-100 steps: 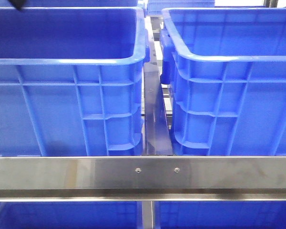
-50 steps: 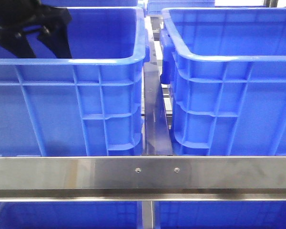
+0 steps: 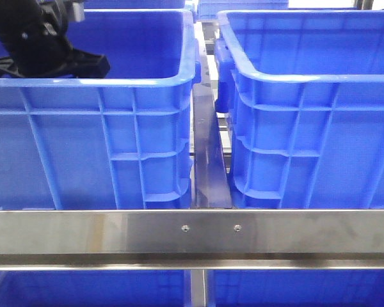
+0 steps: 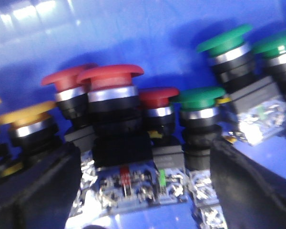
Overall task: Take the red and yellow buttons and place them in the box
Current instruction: 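Lower the left gripper into the button bin and grasp a red-capped button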
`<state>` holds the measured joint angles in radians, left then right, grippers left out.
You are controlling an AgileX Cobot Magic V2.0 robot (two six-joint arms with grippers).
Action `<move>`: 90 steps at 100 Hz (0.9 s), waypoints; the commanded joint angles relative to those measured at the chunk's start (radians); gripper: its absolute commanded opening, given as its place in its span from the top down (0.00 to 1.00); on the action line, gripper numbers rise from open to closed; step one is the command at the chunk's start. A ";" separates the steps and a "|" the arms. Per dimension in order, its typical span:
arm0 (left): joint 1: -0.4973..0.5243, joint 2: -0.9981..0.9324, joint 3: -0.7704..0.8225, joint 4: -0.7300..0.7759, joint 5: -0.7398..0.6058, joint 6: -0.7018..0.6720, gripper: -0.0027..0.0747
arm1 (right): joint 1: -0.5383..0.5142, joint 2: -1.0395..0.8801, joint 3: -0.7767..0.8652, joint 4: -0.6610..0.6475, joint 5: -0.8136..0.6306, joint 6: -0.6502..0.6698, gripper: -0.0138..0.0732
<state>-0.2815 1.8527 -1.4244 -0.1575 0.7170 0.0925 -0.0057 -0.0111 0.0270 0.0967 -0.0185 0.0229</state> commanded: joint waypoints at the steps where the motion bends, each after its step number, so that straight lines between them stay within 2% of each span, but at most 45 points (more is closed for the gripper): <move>1: -0.008 -0.038 -0.030 -0.002 -0.044 0.002 0.29 | 0.001 -0.024 -0.019 -0.005 -0.082 -0.002 0.92; 17: -0.008 -0.033 -0.030 0.005 -0.047 0.002 0.30 | 0.001 -0.024 -0.019 -0.005 -0.082 -0.002 0.92; 31: -0.008 -0.033 -0.030 0.005 -0.047 0.002 0.38 | 0.001 -0.024 -0.019 -0.005 -0.082 -0.002 0.92; 45: -0.008 -0.033 -0.030 0.005 -0.045 0.002 0.53 | 0.001 -0.024 -0.019 -0.005 -0.082 -0.002 0.92; 68: -0.008 -0.033 -0.030 0.009 -0.045 0.002 0.90 | 0.001 -0.024 -0.019 -0.005 -0.082 -0.002 0.92; 79: -0.008 -0.041 -0.030 0.012 -0.040 0.002 0.99 | 0.001 -0.024 -0.019 -0.005 -0.082 -0.002 0.92; 90: -0.008 -0.081 -0.030 0.012 -0.038 0.002 0.99 | 0.001 -0.024 -0.019 -0.005 -0.082 -0.002 0.92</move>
<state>-0.2815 1.8587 -1.4289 -0.1401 0.7118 0.0939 -0.0057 -0.0111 0.0270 0.0967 -0.0185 0.0229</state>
